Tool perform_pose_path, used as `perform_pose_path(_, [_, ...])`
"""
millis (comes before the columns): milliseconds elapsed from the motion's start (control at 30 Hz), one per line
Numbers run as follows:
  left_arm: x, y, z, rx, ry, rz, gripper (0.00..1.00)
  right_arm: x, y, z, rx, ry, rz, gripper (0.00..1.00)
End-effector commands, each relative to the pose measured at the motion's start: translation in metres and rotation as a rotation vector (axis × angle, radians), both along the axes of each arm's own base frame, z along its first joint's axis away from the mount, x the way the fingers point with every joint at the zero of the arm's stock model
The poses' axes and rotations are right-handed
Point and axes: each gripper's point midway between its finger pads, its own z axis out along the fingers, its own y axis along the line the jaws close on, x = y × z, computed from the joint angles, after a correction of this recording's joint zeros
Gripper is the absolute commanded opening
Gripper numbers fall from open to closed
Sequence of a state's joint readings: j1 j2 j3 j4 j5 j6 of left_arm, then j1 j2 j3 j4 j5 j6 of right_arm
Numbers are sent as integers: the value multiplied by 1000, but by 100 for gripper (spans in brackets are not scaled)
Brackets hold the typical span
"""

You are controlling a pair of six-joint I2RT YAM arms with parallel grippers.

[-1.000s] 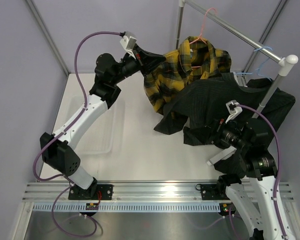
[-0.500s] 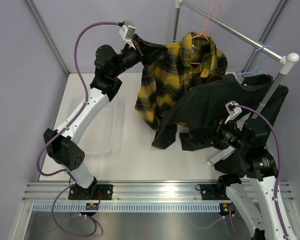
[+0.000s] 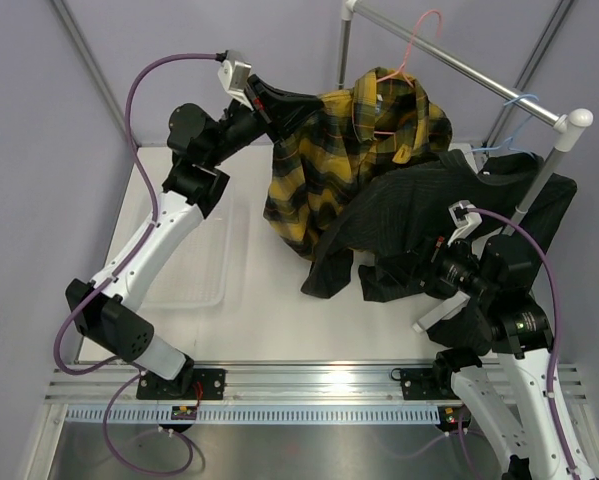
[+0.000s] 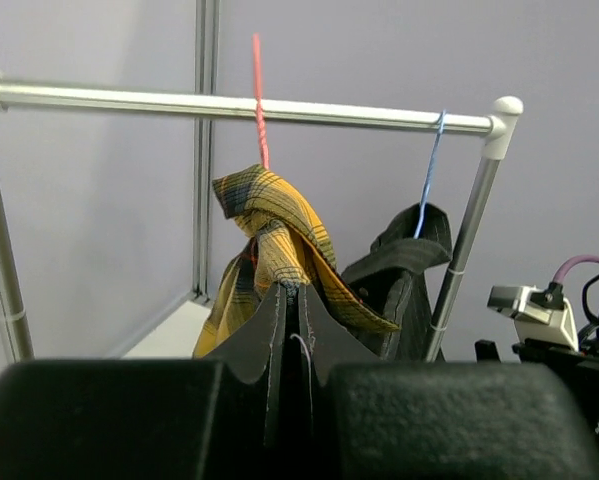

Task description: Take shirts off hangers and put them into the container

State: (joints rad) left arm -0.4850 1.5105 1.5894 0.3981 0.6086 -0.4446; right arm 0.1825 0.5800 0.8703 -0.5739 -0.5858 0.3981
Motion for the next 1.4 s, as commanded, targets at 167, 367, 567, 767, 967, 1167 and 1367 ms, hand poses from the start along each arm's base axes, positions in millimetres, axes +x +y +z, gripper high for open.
perform_pose_path(167, [-21,9,71,-107,-188,-27,0,2,2,6,-9,-21,8,99])
perform_pose_path(367, [-32,21,70,-89,-209,9,0,4,3,4,-13,-17,12,100])
perform_pose_path(567, [-63,45,74,-107,-253,52,0,4,4,4,-18,-19,13,99])
perform_pose_path(767, [-78,65,53,-86,-223,118,0,4,6,1,-19,-3,17,100])
perform_pose_path(967, [-51,104,-27,-7,169,389,0,6,19,20,-10,4,84,99])
perform_pose_path(1167, [-63,124,-87,94,352,469,0,24,51,90,-33,-112,101,99])
perform_pose_path(1367, [-93,126,-91,96,359,402,0,55,96,140,-53,-196,123,86])
